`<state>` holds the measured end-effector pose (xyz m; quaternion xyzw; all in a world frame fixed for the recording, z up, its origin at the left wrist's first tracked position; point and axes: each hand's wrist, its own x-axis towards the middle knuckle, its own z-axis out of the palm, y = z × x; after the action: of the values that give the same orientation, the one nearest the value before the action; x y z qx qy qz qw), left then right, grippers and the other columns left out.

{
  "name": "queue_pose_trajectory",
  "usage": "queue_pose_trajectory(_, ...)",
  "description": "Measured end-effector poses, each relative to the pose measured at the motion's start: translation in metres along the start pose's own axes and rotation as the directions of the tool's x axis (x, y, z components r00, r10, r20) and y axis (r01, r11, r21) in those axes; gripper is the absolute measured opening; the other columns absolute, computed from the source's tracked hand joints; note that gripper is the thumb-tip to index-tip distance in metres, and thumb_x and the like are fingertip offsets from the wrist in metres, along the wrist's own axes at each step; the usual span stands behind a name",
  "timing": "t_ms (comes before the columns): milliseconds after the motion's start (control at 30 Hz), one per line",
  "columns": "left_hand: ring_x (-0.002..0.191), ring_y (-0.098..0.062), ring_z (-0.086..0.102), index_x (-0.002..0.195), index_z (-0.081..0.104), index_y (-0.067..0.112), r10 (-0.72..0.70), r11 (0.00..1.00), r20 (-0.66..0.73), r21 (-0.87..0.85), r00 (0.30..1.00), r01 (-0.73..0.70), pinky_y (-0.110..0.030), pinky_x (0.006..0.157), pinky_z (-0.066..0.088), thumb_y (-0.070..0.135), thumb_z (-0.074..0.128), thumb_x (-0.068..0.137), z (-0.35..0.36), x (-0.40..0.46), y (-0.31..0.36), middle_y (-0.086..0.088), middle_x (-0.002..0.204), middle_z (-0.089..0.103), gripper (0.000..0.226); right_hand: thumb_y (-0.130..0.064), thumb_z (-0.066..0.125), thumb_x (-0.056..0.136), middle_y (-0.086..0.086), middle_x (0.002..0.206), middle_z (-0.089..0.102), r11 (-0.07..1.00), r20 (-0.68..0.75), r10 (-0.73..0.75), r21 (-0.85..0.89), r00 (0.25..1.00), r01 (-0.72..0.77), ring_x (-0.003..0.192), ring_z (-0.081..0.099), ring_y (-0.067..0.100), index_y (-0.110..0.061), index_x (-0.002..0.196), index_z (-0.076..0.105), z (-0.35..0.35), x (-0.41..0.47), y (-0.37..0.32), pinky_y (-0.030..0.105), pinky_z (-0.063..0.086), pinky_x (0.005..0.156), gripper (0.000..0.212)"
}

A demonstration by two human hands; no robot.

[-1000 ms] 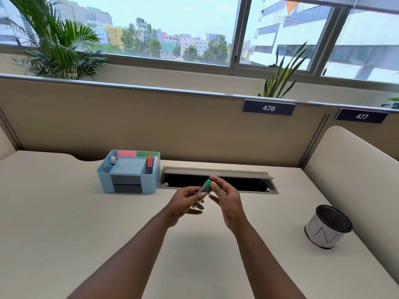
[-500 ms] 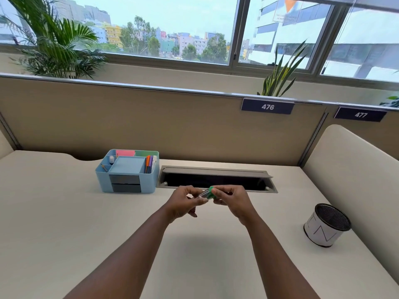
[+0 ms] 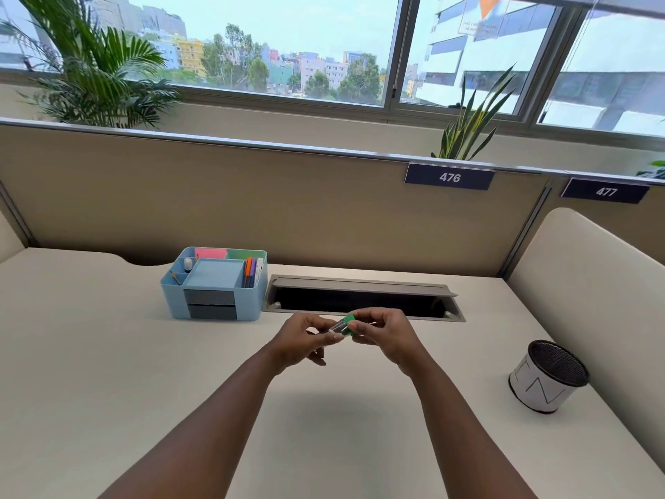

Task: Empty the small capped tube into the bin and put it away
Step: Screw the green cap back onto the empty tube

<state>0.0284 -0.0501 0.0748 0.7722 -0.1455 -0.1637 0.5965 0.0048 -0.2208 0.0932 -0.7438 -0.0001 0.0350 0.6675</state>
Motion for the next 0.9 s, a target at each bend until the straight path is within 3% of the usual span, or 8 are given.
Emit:
queue_pose_trajectory(100,0.05,-0.006,0.052,0.095,0.068,0.012,-0.068,0.99,0.087,-0.115,0.994,0.078,-0.016,0.042,0.048,0.021,0.057,0.086,-0.006,-0.003,0.001,-0.005,0.075,0.061,0.017,0.007,0.062,0.078,0.016,0.094,0.065,0.999,0.083,-0.035,0.001,0.996,0.035,0.071,0.066,0.008,0.008,0.107,0.061,-0.004,0.0,-0.004,0.013,0.057,0.068,0.029)
queue_pose_trajectory(233,0.043,-0.003,0.047,0.083,0.067,0.012,-0.122,0.967,0.154,-0.205,0.98,0.153,-0.014,0.04,0.039,0.026,0.053,0.088,-0.007,-0.005,0.002,-0.006,0.073,0.059,0.02,0.01,0.062,0.076,0.017,0.096,0.065,0.997,0.124,-0.068,-0.04,0.99,0.073,0.072,0.066,0.009,0.009,0.108,0.06,-0.007,0.001,-0.007,0.015,0.057,0.071,0.032)
queue_pose_trajectory(500,0.051,-0.009,0.046,0.085,0.069,0.018,-0.044,0.993,0.084,-0.104,0.996,0.053,-0.015,0.042,0.042,0.019,0.063,0.082,0.0,-0.003,0.005,-0.005,0.069,0.059,0.007,0.0,0.064,0.079,0.022,0.092,0.066,0.999,0.017,-0.015,-0.043,1.0,0.016,0.065,0.066,0.012,0.011,0.102,0.063,-0.005,0.001,-0.003,0.014,0.057,0.062,0.025)
queue_pose_trajectory(600,0.053,-0.011,0.043,0.088,0.069,0.02,-0.003,0.995,0.064,-0.096,0.998,0.009,-0.014,0.043,0.04,0.017,0.062,0.083,0.005,-0.002,0.004,-0.009,0.072,0.056,0.009,-0.01,0.066,0.08,0.015,0.078,0.067,0.998,-0.002,0.018,-0.062,1.0,-0.018,0.052,0.066,0.008,0.004,0.09,0.067,-0.004,-0.001,-0.003,0.015,0.056,0.054,0.017)
queue_pose_trajectory(700,0.055,-0.007,0.044,0.09,0.068,0.025,0.014,0.987,0.093,-0.163,0.996,0.001,-0.014,0.047,0.042,0.019,0.058,0.086,0.009,-0.002,0.006,-0.003,0.074,0.057,0.012,-0.021,0.069,0.078,0.009,0.07,0.066,0.998,-0.049,0.025,-0.058,0.999,-0.028,0.053,0.065,0.01,-0.003,0.08,0.062,-0.004,-0.003,-0.009,0.019,0.056,0.053,0.019)
queue_pose_trajectory(800,0.057,-0.006,0.044,0.088,0.066,0.025,-0.018,0.979,0.131,-0.2,0.991,0.044,-0.014,0.049,0.042,0.023,0.054,0.088,0.007,-0.003,0.007,0.001,0.076,0.056,0.013,-0.019,0.066,0.081,0.01,0.088,0.065,1.0,-0.041,-0.008,-0.024,0.999,0.007,0.071,0.065,0.012,-0.004,0.1,0.061,-0.006,-0.004,-0.017,0.02,0.058,0.059,0.025)
queue_pose_trajectory(900,0.056,-0.005,0.043,0.085,0.066,0.024,-0.04,0.973,0.142,-0.221,0.989,0.071,-0.013,0.049,0.041,0.024,0.052,0.089,0.003,-0.003,0.008,0.001,0.076,0.055,0.014,-0.006,0.056,0.086,0.005,0.11,0.061,0.998,0.087,-0.066,0.019,0.994,0.064,0.095,0.061,0.015,-0.007,0.124,0.052,-0.013,-0.007,-0.024,0.018,0.055,0.075,0.038)
